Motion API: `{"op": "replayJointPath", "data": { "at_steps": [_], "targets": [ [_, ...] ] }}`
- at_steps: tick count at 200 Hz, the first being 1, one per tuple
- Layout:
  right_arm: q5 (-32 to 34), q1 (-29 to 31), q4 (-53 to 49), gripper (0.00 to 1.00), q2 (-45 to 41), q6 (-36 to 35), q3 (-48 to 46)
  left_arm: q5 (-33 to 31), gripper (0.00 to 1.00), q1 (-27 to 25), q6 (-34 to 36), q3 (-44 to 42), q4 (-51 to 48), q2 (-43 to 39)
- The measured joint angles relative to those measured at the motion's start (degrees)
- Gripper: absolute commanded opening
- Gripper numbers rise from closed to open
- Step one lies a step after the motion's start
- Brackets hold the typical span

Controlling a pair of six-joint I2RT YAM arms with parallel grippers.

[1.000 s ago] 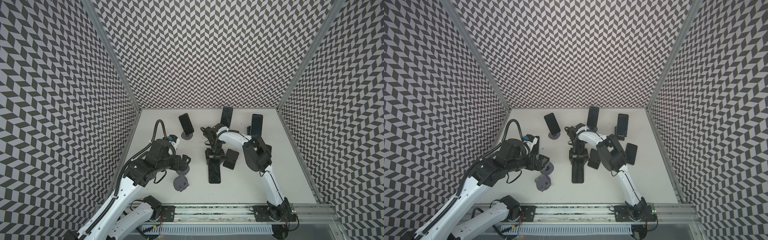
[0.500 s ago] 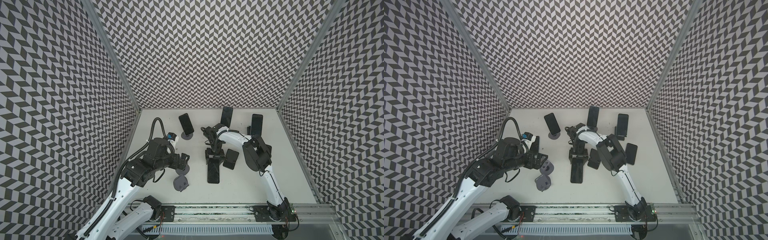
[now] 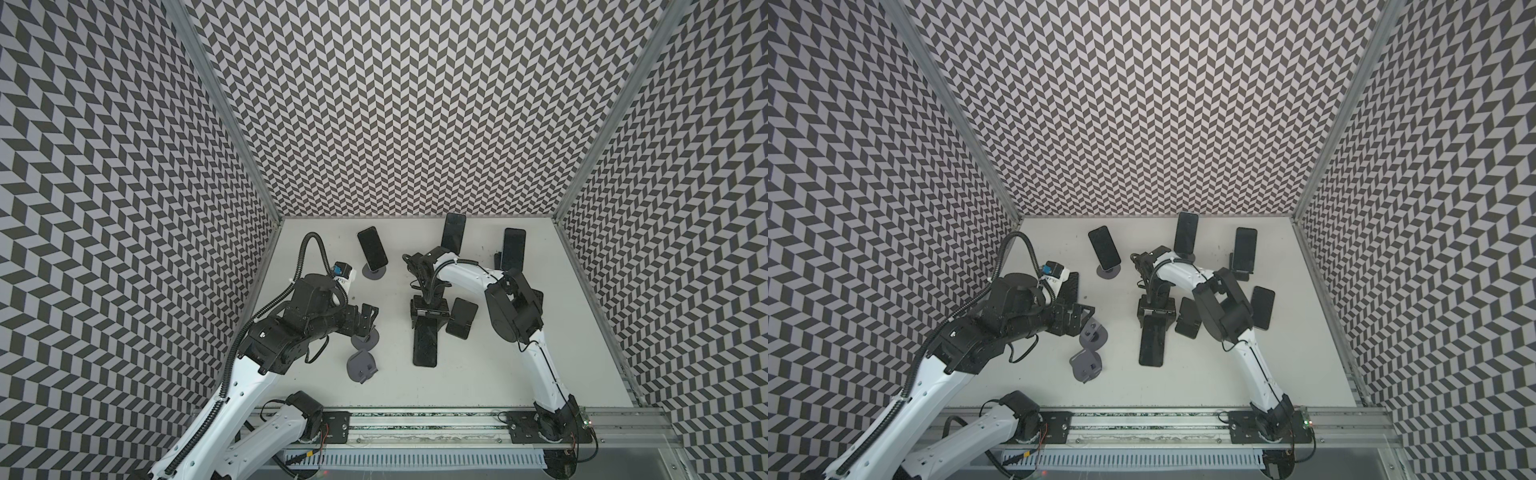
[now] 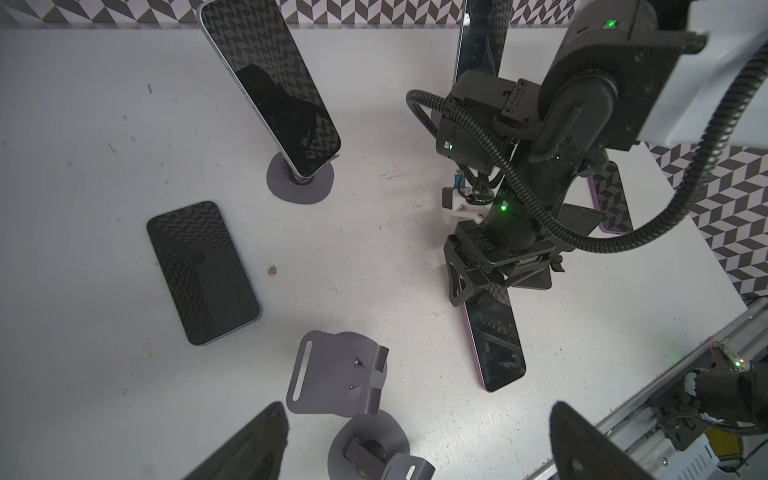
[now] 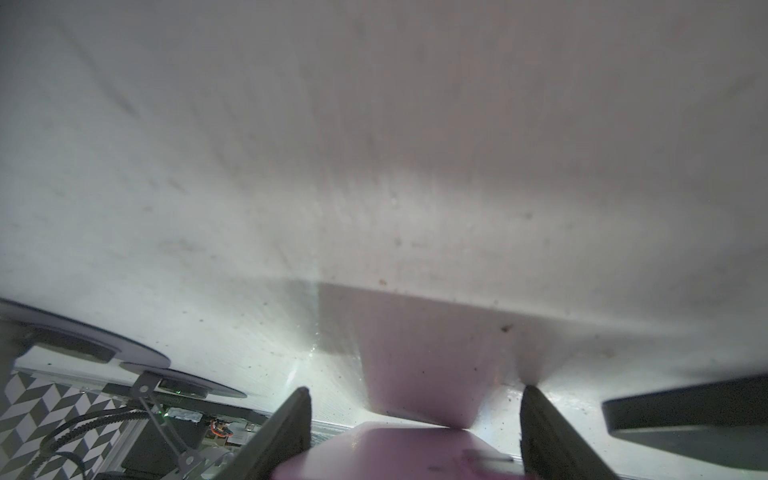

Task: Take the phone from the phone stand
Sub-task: 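Lay the pink-edged phone flat on the table and open the right gripper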

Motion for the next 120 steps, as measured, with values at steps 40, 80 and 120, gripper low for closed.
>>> {"op": "replayJointPath", "data": {
  "at_steps": [40, 80, 120],
  "targets": [
    [0.0, 0.0, 0.0, 0.68, 0.0, 0.5, 0.0, -0.4, 0.98, 0.0, 0.0, 0.0, 0.0, -0.2],
    [-0.1, 0.0, 0.0, 0.78, 0.0, 0.9, 0.0, -0.5, 0.98, 0.0, 0.0, 0.0, 0.0, -0.3],
    [-0.3, 0.0, 0.1, 0.85, 0.0, 1.4, 0.7, -0.6, 0.98, 0.1, 0.1, 0.0, 0.0, -0.3]
  ]
}}
